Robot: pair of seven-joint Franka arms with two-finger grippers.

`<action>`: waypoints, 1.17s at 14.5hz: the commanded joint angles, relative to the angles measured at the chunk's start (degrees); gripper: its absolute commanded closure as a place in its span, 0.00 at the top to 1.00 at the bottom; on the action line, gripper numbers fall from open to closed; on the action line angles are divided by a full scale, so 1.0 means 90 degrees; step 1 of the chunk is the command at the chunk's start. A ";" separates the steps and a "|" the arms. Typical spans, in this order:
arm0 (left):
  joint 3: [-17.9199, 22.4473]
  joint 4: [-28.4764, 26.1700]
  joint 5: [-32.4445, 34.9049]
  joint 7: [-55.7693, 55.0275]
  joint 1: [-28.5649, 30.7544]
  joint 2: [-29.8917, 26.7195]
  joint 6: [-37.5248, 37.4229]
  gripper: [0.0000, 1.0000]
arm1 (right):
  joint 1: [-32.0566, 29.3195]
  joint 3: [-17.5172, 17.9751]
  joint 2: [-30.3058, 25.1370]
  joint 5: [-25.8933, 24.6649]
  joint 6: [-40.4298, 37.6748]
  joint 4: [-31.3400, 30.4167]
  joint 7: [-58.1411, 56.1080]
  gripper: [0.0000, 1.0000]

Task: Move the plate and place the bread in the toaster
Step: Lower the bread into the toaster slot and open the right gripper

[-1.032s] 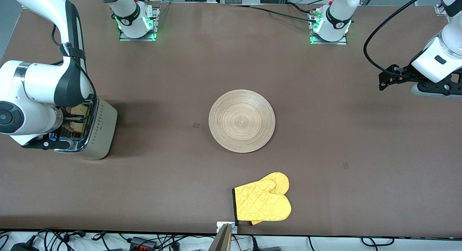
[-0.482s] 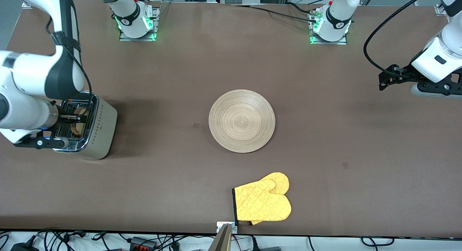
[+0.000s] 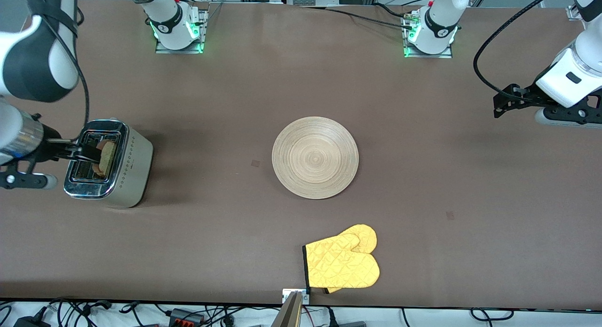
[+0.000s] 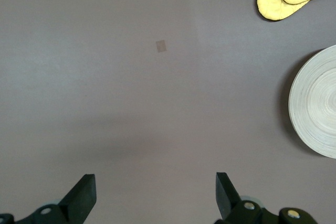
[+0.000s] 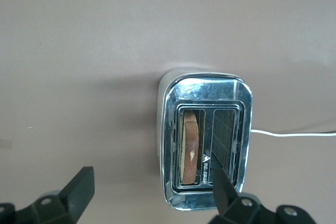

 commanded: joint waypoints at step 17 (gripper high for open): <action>-0.0035 0.0051 0.0105 -0.0054 -0.0015 -0.0078 -0.0115 1.00 | -0.1939 0.1900 -0.0381 0.0106 0.0045 -0.0027 0.0018 1.00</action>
